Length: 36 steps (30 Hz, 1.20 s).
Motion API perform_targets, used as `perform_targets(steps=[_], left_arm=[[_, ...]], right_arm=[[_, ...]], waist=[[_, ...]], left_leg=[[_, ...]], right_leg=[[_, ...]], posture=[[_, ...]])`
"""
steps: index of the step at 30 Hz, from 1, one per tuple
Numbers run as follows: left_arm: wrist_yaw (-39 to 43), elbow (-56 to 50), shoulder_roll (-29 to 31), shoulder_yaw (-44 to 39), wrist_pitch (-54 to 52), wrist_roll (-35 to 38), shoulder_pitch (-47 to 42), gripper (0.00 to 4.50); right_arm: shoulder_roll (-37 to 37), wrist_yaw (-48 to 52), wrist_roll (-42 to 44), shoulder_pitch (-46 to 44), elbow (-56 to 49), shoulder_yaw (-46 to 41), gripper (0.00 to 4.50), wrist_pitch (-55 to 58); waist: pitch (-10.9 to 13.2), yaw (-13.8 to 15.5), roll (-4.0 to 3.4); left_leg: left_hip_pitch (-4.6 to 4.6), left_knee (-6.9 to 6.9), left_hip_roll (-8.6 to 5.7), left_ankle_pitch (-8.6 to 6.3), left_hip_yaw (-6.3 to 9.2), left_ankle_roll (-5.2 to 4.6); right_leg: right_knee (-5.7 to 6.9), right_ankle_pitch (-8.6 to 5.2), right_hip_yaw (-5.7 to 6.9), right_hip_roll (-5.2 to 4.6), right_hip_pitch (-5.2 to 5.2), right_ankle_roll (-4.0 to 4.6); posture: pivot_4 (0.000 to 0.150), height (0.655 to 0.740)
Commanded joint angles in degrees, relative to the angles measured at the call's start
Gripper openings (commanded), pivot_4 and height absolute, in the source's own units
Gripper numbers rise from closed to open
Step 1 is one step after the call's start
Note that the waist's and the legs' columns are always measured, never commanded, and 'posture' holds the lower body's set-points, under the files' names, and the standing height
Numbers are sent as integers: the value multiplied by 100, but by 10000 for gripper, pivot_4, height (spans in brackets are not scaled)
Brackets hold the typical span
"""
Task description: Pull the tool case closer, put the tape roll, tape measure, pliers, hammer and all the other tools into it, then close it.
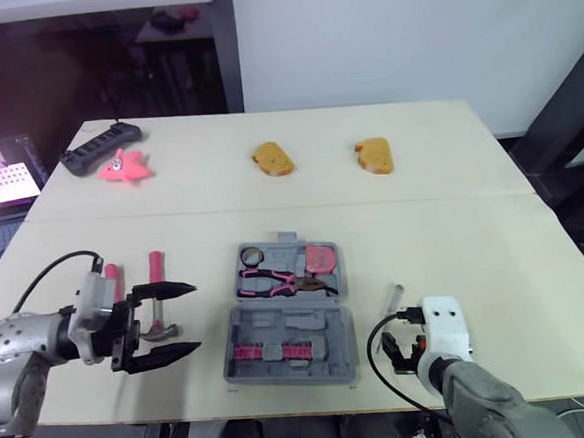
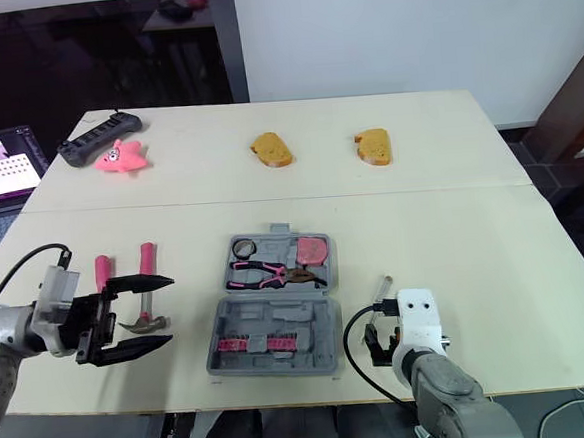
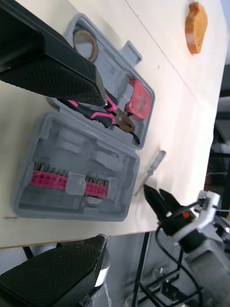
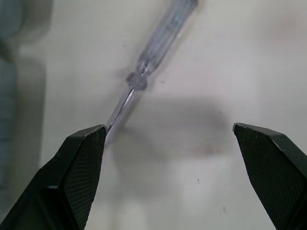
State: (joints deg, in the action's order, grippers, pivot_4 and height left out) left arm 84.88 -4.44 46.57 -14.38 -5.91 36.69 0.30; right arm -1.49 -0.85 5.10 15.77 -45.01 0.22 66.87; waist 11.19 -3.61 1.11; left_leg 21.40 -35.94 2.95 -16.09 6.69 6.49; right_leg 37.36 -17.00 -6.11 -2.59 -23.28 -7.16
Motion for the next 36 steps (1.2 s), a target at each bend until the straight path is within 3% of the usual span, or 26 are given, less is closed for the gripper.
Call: perform_targets(steps=[1, 14, 17, 24, 25, 31, 36], left_arm=[[52, 12, 73, -45, 7, -8, -74, 45000], [18, -49, 87, -51, -20, -5, -68, 45000], [11, -59, 101, -57, -43, -2, -46, 45000], [-3, -16, 111, -64, -47, -19, -54, 45000], [-6, -13, 109, -62, -48, -23, -54, 45000], [-35, -31, 88, -70, -76, -41, -59, 45000], [-94, -15, 46, -77, -77, -52, -82, 45000]], right_arm=[[32, 25, -80, 145, 551, 175, 44735, -967], [-140, 122, -51, 210, 1469, -115, 44735, -1766], [-103, 95, -55, 225, 1523, -89, 36802, -1662], [-90, 138, 5, 453, 1238, 26, 2640, -1239], [-109, 155, 15, 435, 1254, 12, 625, -1257], [-565, 456, -95, 333, 1250, 195, 625, -1630], [-1748, 1184, -218, -6, 867, 342, 625, -2114]], waist=[[-3, -38, 6], [-27, -32, 44], [-41, -31, 67], [-45, -10, 69], [-45, -10, 69], [-45, -15, 69], [-44, -18, 67]], left_leg=[[0, -1, 0, 0, 0, 0], [-1, -8, -1, 0, 0, 0], [-2, -7, 0, 0, 0, 0], [-3, -4, 0, 0, 2, 0], [-3, -4, 0, 0, 2, 0], [-3, -5, 0, 0, 2, 0], [-2, -9, -1, 0, 1, 0]], right_leg=[[0, 0, 0, -1, 2, 0], [-2, 0, -1, -2, 9, 2], [-2, 0, -1, -1, 10, 2], [-2, -1, 0, -1, 11, 1], [-2, -1, 0, -1, 11, 1], [-2, -1, 0, -1, 11, 1], [-3, -1, -1, -2, 11, 1]], posture=[[1500, 7400], [1500, 7400], [1500, 7400], [1500, 7400], [1500, 7400], [1500, 7400], [1500, 7400]])
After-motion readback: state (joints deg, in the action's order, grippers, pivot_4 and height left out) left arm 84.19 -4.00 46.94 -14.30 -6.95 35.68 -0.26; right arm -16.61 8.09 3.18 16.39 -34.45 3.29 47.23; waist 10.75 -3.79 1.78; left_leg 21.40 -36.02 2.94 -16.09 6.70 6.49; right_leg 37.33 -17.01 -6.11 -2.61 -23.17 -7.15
